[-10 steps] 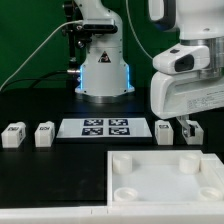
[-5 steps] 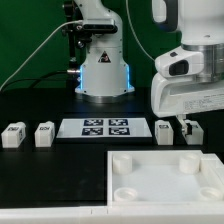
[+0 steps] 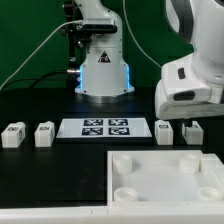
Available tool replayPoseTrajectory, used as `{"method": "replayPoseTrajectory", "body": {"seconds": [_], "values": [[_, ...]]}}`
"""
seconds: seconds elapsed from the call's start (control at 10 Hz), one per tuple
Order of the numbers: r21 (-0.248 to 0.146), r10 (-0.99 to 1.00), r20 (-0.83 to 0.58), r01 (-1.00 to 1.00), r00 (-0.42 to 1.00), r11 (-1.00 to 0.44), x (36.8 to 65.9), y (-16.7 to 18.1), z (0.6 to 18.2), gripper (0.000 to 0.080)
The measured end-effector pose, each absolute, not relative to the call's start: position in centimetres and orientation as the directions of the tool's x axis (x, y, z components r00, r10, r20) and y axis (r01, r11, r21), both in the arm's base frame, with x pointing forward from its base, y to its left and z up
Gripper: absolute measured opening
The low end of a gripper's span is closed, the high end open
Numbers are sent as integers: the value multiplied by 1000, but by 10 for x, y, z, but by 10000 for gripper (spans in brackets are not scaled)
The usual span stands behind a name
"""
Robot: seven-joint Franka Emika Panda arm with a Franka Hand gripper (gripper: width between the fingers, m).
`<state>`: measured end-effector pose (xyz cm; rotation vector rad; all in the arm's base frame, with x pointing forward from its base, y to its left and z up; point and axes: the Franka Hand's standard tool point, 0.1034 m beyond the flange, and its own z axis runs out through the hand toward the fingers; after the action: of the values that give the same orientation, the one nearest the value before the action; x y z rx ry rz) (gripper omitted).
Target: Assemble one leg
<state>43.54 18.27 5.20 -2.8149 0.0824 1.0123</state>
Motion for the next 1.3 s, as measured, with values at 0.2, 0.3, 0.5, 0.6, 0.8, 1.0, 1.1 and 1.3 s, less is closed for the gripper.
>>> {"method": "replayPoseTrajectory", "body": {"seconds": [0.2,0.3,0.5,0.6,0.8,1.0,1.1,1.3], "values": [[-117,26,-764,-98,645,-988,427,180,50,649],[-119,40,-808,-97,588,-988,427,180,48,649],[-114,26,-786,-103,617,-988,421,181,31,649],[-109,24,-794,-103,608,-989,414,180,27,649],[-102,21,-797,-101,604,-990,402,181,18,649],[-92,15,-812,-102,583,-990,390,181,11,649],[-90,17,-818,-99,575,-991,387,183,9,649],[-89,16,-821,-100,571,-991,384,182,7,649]]}}
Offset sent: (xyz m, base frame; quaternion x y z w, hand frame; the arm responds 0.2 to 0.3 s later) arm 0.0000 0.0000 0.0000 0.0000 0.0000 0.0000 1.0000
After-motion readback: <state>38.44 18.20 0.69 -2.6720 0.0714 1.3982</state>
